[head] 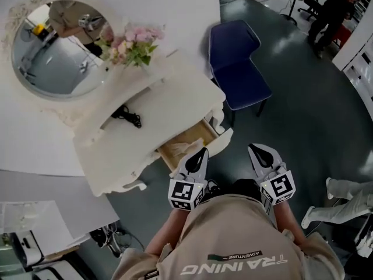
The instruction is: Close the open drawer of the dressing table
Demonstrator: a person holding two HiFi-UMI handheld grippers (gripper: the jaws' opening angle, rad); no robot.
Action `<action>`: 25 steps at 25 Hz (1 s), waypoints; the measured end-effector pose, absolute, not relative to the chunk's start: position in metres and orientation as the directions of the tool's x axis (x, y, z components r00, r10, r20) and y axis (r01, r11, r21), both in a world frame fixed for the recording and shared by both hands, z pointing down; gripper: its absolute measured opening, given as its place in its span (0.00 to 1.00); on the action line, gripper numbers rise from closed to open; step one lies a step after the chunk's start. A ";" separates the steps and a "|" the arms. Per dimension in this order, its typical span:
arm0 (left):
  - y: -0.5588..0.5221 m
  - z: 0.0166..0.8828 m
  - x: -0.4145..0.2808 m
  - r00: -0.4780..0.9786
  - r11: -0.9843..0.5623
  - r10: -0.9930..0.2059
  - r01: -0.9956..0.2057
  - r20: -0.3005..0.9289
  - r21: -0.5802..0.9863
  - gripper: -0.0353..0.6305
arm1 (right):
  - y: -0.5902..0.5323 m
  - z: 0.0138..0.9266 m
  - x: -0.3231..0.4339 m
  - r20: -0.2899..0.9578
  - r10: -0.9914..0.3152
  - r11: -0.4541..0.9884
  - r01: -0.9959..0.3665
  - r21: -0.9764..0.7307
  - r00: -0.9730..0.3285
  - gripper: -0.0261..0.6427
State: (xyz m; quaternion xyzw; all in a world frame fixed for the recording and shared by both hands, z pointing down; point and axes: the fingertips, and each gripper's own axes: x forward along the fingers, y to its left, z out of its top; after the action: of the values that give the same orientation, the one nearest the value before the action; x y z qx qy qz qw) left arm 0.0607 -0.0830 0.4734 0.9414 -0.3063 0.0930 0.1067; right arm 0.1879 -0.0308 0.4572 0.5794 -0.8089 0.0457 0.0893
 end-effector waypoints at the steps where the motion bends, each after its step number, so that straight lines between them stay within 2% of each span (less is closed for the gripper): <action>1: -0.087 0.475 0.052 0.776 -0.769 -0.581 -0.622 0.245 0.148 0.08 | -0.037 0.453 0.183 0.194 -0.920 0.355 -0.934 0.042 -0.341 0.04; 4: -0.099 0.479 0.032 0.715 -0.703 -0.652 -0.695 0.254 0.153 0.08 | -0.058 0.448 0.173 0.195 -0.891 0.430 -0.900 0.065 -0.411 0.04; 12: -0.123 0.483 0.007 0.539 -0.517 -0.783 -0.841 0.309 0.156 0.08 | -0.111 0.463 0.156 0.232 -0.758 0.625 -0.780 -0.011 -0.610 0.04; 18: -0.151 0.472 0.015 0.443 -0.409 -0.845 -0.896 0.301 0.172 0.08 | -0.146 0.466 0.148 0.278 -0.600 0.792 -0.607 0.068 -0.750 0.04; 25: -0.159 0.477 0.018 0.353 -0.319 -0.873 -0.935 0.337 0.154 0.08 | -0.162 0.482 0.151 0.272 -0.506 0.844 -0.535 -0.037 -0.818 0.04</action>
State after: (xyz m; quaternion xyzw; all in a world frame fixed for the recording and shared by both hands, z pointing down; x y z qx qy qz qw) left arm 0.0176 -0.1591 0.4772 0.8063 -0.5606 0.0962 0.1624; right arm 0.1506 -0.1625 0.4821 0.2734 -0.9519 0.0559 0.1266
